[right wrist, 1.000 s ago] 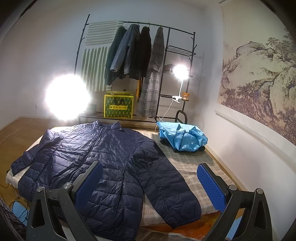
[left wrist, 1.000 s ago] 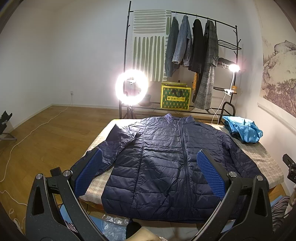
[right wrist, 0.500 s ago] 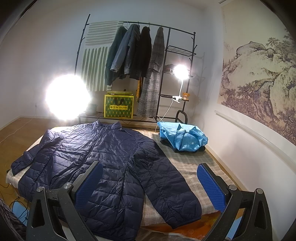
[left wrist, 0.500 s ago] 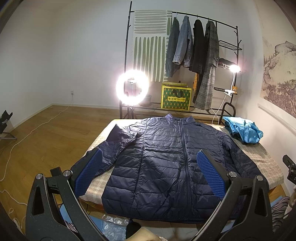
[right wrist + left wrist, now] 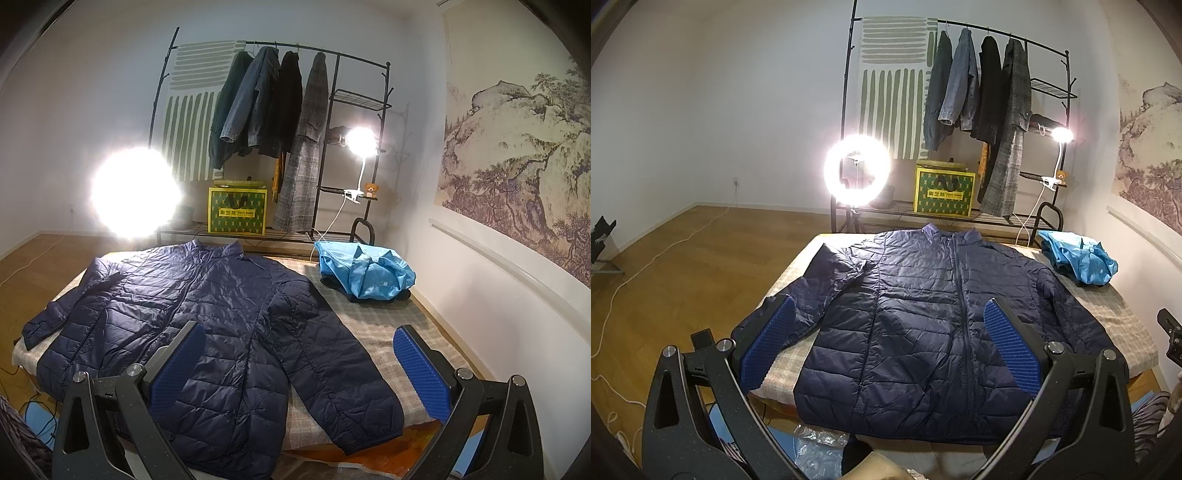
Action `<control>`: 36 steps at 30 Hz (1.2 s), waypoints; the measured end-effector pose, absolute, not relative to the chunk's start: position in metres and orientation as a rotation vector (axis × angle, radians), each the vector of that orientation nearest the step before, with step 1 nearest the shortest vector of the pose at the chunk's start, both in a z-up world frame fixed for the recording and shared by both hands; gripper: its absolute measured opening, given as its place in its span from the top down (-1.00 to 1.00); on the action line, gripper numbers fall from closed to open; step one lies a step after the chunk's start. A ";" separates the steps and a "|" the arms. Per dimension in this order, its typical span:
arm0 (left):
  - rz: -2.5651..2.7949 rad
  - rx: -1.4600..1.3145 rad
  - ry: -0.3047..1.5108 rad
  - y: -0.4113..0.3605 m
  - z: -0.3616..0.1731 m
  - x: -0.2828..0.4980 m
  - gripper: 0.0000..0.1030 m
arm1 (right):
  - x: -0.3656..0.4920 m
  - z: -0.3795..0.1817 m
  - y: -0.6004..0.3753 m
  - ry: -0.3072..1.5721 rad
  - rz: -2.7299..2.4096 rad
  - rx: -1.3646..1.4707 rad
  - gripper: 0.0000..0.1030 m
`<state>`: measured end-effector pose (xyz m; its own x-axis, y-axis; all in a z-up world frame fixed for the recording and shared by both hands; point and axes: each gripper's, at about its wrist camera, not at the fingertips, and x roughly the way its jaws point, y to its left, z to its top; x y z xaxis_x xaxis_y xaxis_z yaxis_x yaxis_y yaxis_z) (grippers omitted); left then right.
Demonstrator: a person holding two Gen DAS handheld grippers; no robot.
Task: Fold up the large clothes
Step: 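Grasp the sleeve cuff of the navy jacket with the left gripper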
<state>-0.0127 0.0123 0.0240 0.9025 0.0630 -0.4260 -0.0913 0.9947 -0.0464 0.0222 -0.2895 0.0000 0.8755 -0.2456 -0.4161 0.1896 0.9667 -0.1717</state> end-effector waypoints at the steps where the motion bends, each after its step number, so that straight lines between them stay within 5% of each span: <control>1: 0.080 -0.065 0.437 0.012 0.024 -0.013 -1.00 | 0.022 0.000 -0.290 0.450 -0.228 -0.128 -0.99; 17: 0.141 -0.219 0.481 0.087 -0.005 0.044 -0.98 | 0.065 0.004 -0.269 0.441 -0.154 -0.149 -0.99; 22: 0.189 -0.372 0.561 0.151 -0.029 0.078 -0.67 | 0.091 -0.002 -0.247 0.371 -0.069 -0.209 -0.99; 36: 0.410 -0.701 0.858 0.306 -0.162 0.144 -0.39 | 0.203 -0.042 -0.220 0.488 0.143 -0.165 -0.99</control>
<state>0.1442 0.3062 -0.1620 0.5982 0.0538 -0.7995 -0.5884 0.7068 -0.3927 0.2027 -0.2204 -0.0423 0.8738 0.0966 -0.4767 -0.1753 0.9768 -0.1232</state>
